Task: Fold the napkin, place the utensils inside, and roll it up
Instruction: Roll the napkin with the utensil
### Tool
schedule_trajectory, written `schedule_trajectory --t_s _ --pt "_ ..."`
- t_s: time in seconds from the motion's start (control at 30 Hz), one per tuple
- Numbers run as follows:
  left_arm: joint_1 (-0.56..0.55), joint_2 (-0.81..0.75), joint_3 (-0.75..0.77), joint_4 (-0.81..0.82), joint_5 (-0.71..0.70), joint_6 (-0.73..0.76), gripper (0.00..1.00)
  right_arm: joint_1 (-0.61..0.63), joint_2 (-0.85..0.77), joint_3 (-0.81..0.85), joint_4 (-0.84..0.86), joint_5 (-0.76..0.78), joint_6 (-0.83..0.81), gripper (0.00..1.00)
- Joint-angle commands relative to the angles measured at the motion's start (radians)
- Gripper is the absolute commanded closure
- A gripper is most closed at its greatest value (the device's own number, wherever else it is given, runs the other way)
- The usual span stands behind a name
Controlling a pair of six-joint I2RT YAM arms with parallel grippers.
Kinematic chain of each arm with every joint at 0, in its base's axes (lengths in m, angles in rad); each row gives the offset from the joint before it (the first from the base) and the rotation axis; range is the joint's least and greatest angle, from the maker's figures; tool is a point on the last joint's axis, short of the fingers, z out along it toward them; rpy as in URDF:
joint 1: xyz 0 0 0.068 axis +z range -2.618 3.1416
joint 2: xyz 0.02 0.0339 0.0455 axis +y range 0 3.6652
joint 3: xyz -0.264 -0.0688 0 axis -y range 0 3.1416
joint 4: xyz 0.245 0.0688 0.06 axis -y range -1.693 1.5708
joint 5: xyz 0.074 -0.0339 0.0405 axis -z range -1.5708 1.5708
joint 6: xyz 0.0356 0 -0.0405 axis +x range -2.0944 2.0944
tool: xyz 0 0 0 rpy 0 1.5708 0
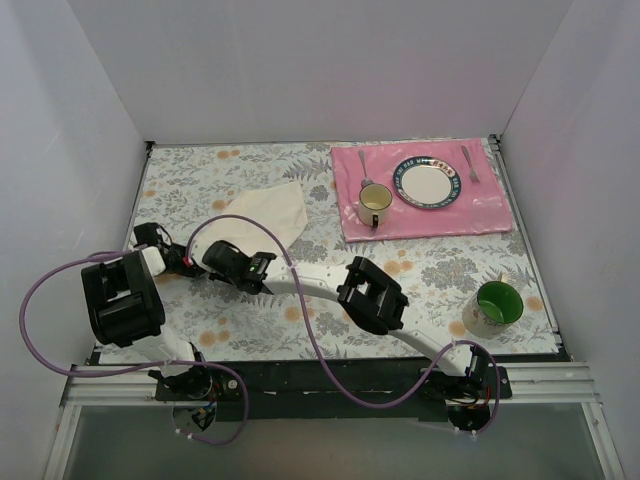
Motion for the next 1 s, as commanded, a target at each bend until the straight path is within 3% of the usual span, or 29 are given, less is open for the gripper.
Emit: schedule_trajectory --t_s 0.0,0.23,0.4,0.77,0.83,0.97 --pt "0.002 -0.081 0.032 -0.023 -0.037 0.031 0.98 -0.003 -0.014 0.017 -0.014 -0.057 0.031 0.99" --pt "0.001 -0.139 0.045 -0.031 -0.111 0.102 0.73 -0.095 -0.034 0.082 -0.102 -0.363 0.188 0.99" --pt "-0.012 -0.179 0.066 -0.051 -0.131 0.136 0.58 -0.182 -0.082 -0.011 -0.048 -0.573 0.3 0.99" --pt "-0.154 -0.312 0.062 -0.143 -0.254 0.173 0.39 -0.325 -0.071 -0.104 0.107 -0.963 0.557 0.99" --pt "-0.167 -0.315 0.043 -0.137 -0.251 0.154 0.32 -0.348 -0.053 -0.107 0.134 -1.0 0.617 0.99" --pt "-0.174 -0.259 0.025 -0.118 -0.229 0.111 0.28 -0.374 -0.048 -0.154 0.227 -1.092 0.709 0.99"
